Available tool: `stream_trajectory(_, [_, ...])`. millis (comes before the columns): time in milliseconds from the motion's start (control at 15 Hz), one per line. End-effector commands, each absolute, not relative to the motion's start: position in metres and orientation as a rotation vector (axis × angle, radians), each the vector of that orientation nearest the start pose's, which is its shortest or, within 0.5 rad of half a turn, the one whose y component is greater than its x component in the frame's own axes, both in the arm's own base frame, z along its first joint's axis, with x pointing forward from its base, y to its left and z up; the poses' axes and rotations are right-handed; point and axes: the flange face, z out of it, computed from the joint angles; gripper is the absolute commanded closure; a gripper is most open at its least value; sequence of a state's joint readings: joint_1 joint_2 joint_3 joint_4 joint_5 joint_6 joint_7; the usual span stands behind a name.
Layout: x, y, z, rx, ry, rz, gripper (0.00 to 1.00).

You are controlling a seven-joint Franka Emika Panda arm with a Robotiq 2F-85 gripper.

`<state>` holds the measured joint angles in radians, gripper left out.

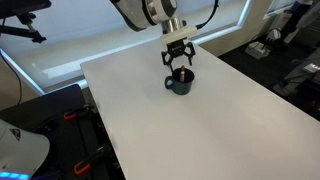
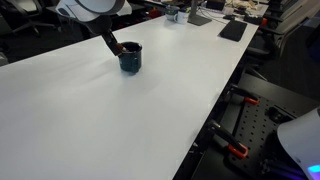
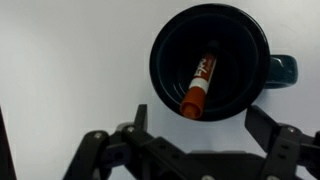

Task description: Remove the marker from the mug

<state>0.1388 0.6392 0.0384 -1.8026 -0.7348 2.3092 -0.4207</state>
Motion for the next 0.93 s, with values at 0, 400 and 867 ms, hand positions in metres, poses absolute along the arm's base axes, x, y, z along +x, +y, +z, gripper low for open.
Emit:
stream_trajectory(0, [0.628,0.106,0.194,-3.059,-1.938,0.283,0.00])
stream_trajectory(400, [0.623,0.123,0.220,-3.117,-1.966,0.170,0.00])
stream_trajectory(867, [0.630,0.132,0.222,-3.116,-1.981,0.178,0.00])
